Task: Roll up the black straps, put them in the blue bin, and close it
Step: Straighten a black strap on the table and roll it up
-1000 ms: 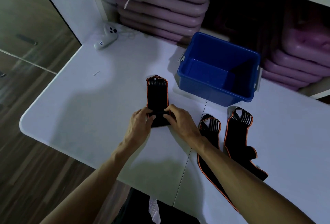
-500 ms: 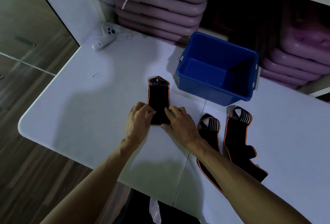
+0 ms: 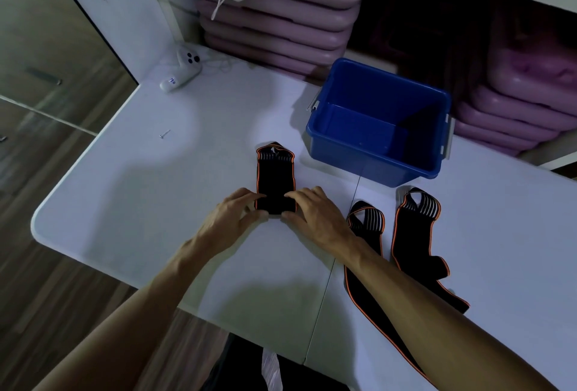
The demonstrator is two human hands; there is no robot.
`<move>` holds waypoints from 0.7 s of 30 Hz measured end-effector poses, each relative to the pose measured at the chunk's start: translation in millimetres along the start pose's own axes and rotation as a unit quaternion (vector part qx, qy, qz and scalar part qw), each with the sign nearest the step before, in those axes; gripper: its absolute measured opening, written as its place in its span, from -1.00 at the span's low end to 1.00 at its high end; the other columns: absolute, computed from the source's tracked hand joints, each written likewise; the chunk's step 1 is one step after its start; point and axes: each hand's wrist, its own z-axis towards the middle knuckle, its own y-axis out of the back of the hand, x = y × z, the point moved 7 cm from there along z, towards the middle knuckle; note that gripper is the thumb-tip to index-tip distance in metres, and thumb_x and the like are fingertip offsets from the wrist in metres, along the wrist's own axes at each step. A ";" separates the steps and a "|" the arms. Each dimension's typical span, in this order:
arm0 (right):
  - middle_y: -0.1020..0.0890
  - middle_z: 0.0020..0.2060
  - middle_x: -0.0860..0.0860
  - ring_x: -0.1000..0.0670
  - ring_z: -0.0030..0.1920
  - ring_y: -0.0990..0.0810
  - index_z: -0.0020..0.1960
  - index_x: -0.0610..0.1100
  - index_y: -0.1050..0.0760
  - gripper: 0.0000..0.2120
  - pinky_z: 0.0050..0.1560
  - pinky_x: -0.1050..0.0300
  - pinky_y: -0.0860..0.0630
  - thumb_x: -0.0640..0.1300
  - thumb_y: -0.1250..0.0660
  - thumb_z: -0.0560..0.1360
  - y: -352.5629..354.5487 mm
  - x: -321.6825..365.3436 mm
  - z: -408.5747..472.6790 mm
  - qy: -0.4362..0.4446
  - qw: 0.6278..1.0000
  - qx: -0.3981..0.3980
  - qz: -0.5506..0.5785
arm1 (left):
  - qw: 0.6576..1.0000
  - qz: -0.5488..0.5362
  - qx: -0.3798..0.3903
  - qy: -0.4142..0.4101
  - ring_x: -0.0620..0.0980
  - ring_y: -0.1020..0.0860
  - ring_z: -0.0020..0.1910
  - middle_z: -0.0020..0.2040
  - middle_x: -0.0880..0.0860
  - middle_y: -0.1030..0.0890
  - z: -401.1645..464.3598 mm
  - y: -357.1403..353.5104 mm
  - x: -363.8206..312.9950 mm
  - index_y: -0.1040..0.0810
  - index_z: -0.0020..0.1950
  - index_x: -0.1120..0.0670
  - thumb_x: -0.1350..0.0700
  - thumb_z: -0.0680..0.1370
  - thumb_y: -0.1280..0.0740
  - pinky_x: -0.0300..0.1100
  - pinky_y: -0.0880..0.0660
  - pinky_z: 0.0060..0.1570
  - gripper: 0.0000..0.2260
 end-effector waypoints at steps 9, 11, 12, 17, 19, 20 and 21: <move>-0.58 0.05 -0.01 0.00 0.09 -0.45 0.24 -0.09 -0.49 -0.68 0.01 0.16 -0.40 0.06 -0.30 0.57 5.4 -12.5 13.6 -0.083 0.983 -0.024 0.160 | 0.983 -0.065 0.078 0.154 -0.23 -0.51 -0.40 -0.37 -0.13 -0.54 23.6 -0.2 10.8 -0.49 -0.28 -0.03 -0.01 0.57 -0.32 -0.28 -0.36 -0.30 -0.78; -0.61 -0.03 -0.02 0.03 -0.03 -0.51 0.20 -0.11 -0.49 -0.70 -0.08 0.17 -0.45 0.04 -0.33 0.56 9.0 -11.3 17.9 -0.091 0.979 -0.030 0.181 | 0.971 -0.107 0.075 0.202 -0.22 -0.56 -0.43 -0.38 -0.09 -0.60 20.0 -6.4 17.3 -0.48 -0.32 -0.01 -0.02 0.56 -0.32 -0.26 -0.42 -0.29 -0.74; -0.61 -0.06 -0.01 0.04 -0.08 -0.53 0.19 -0.12 -0.49 -0.71 -0.11 0.18 -0.47 0.02 -0.35 0.56 10.0 -9.9 19.5 -0.095 0.977 -0.033 0.189 | 0.965 -0.128 0.062 0.219 -0.16 -0.61 -0.39 -0.36 -0.05 -0.64 17.9 -8.1 20.1 -0.50 -0.30 0.02 -0.04 0.56 -0.32 -0.20 -0.48 -0.26 -0.74; -0.63 -0.02 0.03 0.05 -0.08 -0.62 0.21 -0.09 -0.39 -0.70 -0.07 0.16 -0.57 -0.01 -0.36 0.56 7.6 -3.6 23.6 -0.102 0.971 -0.056 0.211 | 0.946 -0.147 -0.026 0.287 -0.04 -0.64 -0.33 -0.35 0.04 -0.69 12.5 -5.9 26.1 -0.51 -0.11 0.08 -0.12 0.50 -0.37 -0.11 -0.53 -0.24 -0.73; -0.63 -0.15 0.05 0.05 -0.20 -0.61 0.16 -0.06 -0.37 -0.75 -0.18 0.14 -0.58 -0.03 -0.35 0.57 8.3 -1.3 24.2 -0.093 0.972 -0.066 0.204 | 0.947 -0.127 -0.052 0.290 0.01 -0.62 -0.29 -0.34 0.04 -0.68 11.2 -1.0 21.5 -0.44 -0.04 0.07 -0.11 0.50 -0.37 -0.09 -0.50 -0.26 -0.73; -0.63 -0.21 0.03 0.03 -0.24 -0.60 0.13 -0.05 -0.38 -0.78 -0.22 0.10 -0.57 -0.03 -0.34 0.57 9.6 0.4 23.8 -0.091 0.973 -0.074 0.197 | 0.953 -0.104 -0.064 0.279 0.04 -0.60 -0.28 -0.34 0.04 -0.68 10.7 2.5 17.7 -0.41 -0.02 0.05 -0.11 0.50 -0.36 -0.08 -0.49 -0.26 -0.73; -0.63 -0.23 0.00 0.01 -0.24 -0.60 0.11 -0.05 -0.40 -0.81 -0.21 0.06 -0.57 -0.02 -0.34 0.57 10.1 1.1 23.2 -0.093 0.974 -0.084 0.191 | 0.959 -0.078 -0.079 0.260 0.07 -0.58 -0.28 -0.33 0.03 -0.67 9.9 6.1 13.5 -0.39 0.01 0.05 -0.11 0.51 -0.35 -0.07 -0.47 -0.27 -0.72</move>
